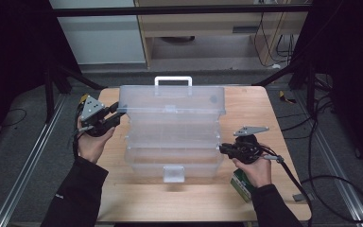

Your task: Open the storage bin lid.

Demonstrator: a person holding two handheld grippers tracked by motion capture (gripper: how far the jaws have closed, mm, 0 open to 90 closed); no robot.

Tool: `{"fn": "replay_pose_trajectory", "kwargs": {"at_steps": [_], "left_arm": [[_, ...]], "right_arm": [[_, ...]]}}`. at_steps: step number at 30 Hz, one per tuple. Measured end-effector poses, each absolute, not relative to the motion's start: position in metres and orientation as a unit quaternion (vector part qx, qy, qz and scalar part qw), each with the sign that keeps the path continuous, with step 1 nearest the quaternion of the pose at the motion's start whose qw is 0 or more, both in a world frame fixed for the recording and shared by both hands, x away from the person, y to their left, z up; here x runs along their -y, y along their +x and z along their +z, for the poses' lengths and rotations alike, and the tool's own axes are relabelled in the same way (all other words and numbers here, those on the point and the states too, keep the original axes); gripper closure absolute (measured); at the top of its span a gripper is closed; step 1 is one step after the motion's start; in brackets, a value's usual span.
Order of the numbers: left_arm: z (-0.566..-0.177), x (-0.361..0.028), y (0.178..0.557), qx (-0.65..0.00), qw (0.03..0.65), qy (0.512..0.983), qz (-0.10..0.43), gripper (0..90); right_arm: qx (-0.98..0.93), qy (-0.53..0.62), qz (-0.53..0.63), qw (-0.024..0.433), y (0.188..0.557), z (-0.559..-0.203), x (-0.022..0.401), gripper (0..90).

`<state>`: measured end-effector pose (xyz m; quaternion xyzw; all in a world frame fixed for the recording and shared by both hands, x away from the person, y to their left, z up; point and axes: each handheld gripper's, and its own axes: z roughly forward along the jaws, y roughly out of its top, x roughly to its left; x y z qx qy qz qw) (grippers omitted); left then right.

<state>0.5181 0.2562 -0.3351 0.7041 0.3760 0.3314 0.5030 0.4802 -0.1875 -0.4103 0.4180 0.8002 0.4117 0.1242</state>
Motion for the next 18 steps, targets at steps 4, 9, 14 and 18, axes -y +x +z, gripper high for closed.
{"fn": "replay_pose_trajectory", "kwargs": {"at_steps": [4, 9, 14, 18], "left_arm": [[-0.332, -0.255, 0.524, -0.378, 0.503, 0.701, 0.336, 69.4], [-0.330, -0.254, 0.532, -0.387, 0.506, 0.694, 0.336, 71.7], [-0.328, -0.254, 0.538, -0.387, 0.501, 0.696, 0.339, 73.5], [-0.327, -0.253, 0.541, -0.390, 0.503, 0.694, 0.336, 73.9]], "right_arm": [[-0.800, 0.418, 0.412, 0.124, 0.480, -0.410, 0.188, 78.8], [-0.800, 0.419, 0.411, 0.124, 0.480, -0.410, 0.188, 78.8], [-0.800, 0.417, 0.412, 0.127, 0.480, -0.411, 0.187, 78.8], [-0.799, 0.418, 0.413, 0.127, 0.480, -0.411, 0.187, 78.8]]}}
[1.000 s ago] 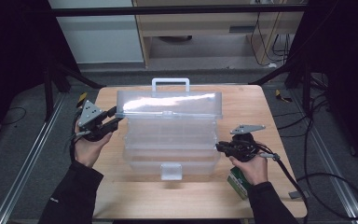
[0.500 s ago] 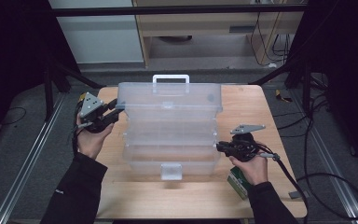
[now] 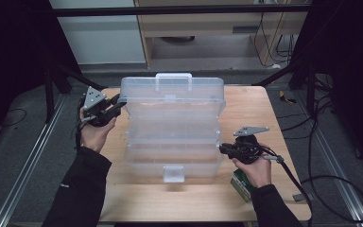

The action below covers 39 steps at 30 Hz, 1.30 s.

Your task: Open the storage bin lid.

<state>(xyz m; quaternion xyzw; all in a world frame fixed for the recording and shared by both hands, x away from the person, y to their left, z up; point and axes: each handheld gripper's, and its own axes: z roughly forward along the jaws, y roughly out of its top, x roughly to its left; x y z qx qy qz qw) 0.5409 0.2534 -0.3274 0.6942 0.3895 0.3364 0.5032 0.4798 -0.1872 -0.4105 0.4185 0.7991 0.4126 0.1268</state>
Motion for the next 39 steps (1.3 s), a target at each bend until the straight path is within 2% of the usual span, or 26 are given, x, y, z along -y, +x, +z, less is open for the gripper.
{"fn": "replay_pose_trajectory", "kwargs": {"at_steps": [9, 21, 39], "left_arm": [[-0.324, -0.252, 0.545, -0.394, 0.499, 0.695, 0.336, 74.2], [-0.322, -0.250, 0.554, -0.398, 0.501, 0.688, 0.343, 74.8], [-0.317, -0.246, 0.571, -0.405, 0.494, 0.687, 0.347, 75.3]], "right_arm": [[-0.796, 0.426, 0.412, 0.124, 0.480, -0.411, 0.187, 77.8], [-0.794, 0.432, 0.409, 0.124, 0.483, -0.412, 0.186, 72.0], [-0.790, 0.444, 0.408, 0.113, 0.487, -0.414, 0.185, 70.8]]}}
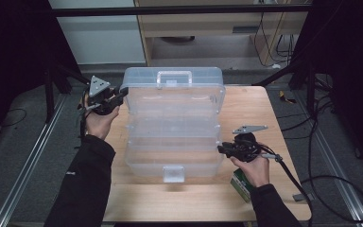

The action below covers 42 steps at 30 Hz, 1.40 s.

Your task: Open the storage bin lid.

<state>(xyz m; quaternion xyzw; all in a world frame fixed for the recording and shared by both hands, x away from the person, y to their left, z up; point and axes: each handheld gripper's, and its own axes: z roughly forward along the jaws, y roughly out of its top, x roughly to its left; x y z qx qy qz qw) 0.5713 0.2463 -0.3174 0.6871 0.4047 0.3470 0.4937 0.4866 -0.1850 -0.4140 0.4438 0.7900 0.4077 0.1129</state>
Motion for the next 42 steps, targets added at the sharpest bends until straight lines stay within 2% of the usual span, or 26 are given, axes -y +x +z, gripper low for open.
{"fn": "replay_pose_trajectory", "kwargs": {"at_steps": [42], "left_arm": [[-0.318, -0.240, 0.613, -0.426, 0.494, 0.676, 0.343, 77.1]], "right_arm": [[-0.791, 0.444, 0.405, 0.115, 0.487, -0.414, 0.185, 71.1]]}}
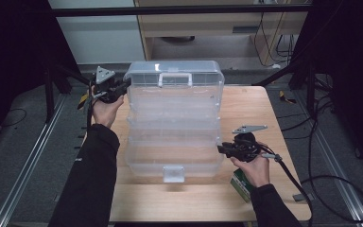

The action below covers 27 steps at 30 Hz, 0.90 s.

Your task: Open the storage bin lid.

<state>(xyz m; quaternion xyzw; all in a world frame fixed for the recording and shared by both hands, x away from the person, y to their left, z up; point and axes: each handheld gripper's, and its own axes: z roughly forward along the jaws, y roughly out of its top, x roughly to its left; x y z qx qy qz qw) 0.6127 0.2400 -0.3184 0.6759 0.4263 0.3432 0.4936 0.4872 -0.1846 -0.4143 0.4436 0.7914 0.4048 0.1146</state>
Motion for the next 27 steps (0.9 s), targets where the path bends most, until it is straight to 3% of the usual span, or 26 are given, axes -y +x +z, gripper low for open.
{"fn": "replay_pose_trajectory", "kwargs": {"at_steps": [27], "left_arm": [[-0.321, -0.236, 0.633, -0.428, 0.476, 0.683, 0.352, 77.3]], "right_arm": [[-0.797, 0.441, 0.395, 0.119, 0.487, -0.412, 0.183, 71.3]]}}
